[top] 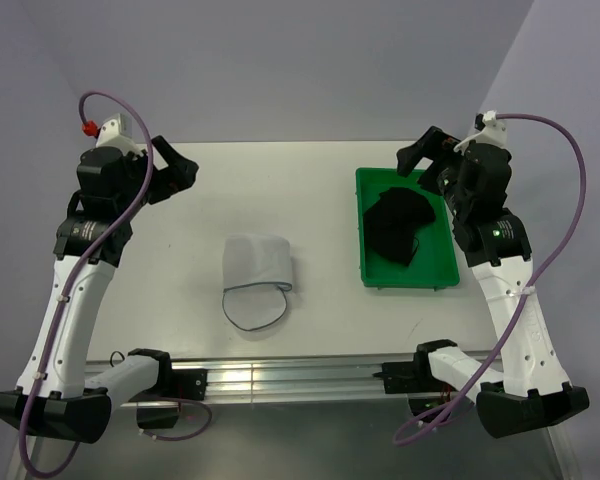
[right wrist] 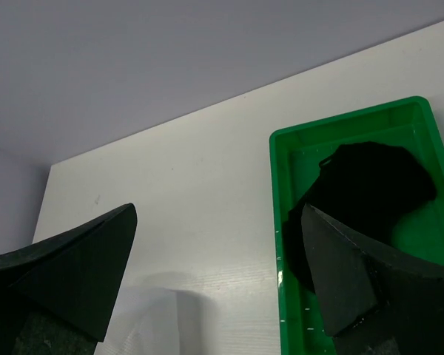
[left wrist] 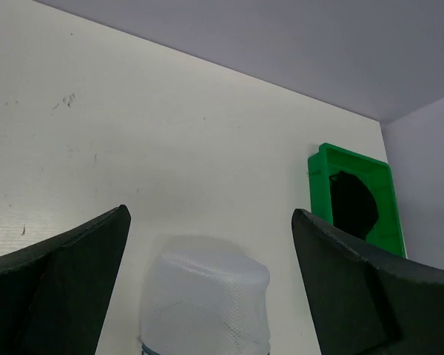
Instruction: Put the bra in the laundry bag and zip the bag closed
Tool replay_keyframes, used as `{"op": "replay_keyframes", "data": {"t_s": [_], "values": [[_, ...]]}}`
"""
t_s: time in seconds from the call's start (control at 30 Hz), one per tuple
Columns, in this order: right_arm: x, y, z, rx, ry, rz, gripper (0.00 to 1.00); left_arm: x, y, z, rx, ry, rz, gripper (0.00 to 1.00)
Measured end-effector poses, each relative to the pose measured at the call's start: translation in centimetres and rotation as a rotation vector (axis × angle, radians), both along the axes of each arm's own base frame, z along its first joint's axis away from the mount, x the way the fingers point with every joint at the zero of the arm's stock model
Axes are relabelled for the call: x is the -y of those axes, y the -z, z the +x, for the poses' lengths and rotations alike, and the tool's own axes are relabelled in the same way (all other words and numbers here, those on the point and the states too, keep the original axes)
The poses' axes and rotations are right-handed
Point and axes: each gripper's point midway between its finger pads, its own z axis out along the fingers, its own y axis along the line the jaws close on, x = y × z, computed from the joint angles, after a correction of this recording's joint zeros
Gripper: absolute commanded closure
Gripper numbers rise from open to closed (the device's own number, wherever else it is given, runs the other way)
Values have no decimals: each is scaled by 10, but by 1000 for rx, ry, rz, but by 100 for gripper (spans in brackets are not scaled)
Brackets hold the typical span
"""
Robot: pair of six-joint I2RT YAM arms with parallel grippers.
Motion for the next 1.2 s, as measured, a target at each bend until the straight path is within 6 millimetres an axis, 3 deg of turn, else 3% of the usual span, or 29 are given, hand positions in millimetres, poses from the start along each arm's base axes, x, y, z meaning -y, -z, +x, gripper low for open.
{"op": "replay_keyframes", "data": {"t_s": [0.43, 0.57, 0.83, 0.97, 1.2], "values": [[5, 5, -1, -19, 30, -6, 0, 0, 8, -3, -13, -1, 3, 1], [5, 7, -2, -29, 30, -5, 0, 11, 16, -11, -29, 18, 13, 5], [6, 29, -15, -61, 26, -8, 0, 80, 108, -64, -237, 189, 148, 19], [7, 35, -19, -67, 27, -10, 0, 104, 136, -101, -303, 279, 260, 17], [8, 40, -25, -68, 27, -9, 0, 127, 180, -141, -365, 346, 519, 13]]}}
